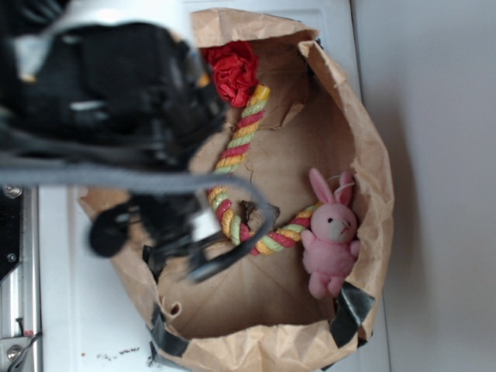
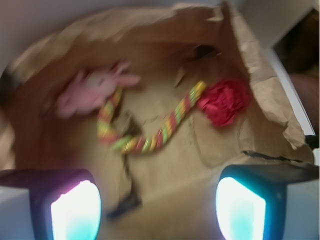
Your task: Grab the red paper.
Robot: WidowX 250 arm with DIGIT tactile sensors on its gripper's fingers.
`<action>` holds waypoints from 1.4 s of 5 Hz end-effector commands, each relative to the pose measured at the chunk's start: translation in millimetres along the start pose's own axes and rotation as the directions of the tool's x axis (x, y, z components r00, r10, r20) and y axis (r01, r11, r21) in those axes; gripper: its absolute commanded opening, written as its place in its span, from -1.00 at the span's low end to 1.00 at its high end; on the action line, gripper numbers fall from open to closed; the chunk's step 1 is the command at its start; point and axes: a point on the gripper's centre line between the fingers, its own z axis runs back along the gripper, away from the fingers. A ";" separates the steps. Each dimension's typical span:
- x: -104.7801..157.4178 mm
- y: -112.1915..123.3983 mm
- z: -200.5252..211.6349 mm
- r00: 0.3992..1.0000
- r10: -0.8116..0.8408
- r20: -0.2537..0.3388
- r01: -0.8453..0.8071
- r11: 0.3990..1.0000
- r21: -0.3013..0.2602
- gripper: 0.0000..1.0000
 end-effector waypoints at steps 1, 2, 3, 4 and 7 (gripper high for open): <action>23.4 14.9 -17.6 0.902 0.410 0.134 -0.422 0.904 0.072 1.00; 19.4 14.8 -19.2 0.898 0.410 0.160 -0.426 0.901 0.080 1.00; 20.1 13.2 -21.8 0.860 0.477 0.182 -0.497 0.864 0.079 1.00; 20.1 13.2 -21.8 0.860 0.477 0.182 -0.497 0.864 0.079 1.00; 20.1 13.2 -21.8 0.860 0.477 0.182 -0.497 0.864 0.079 1.00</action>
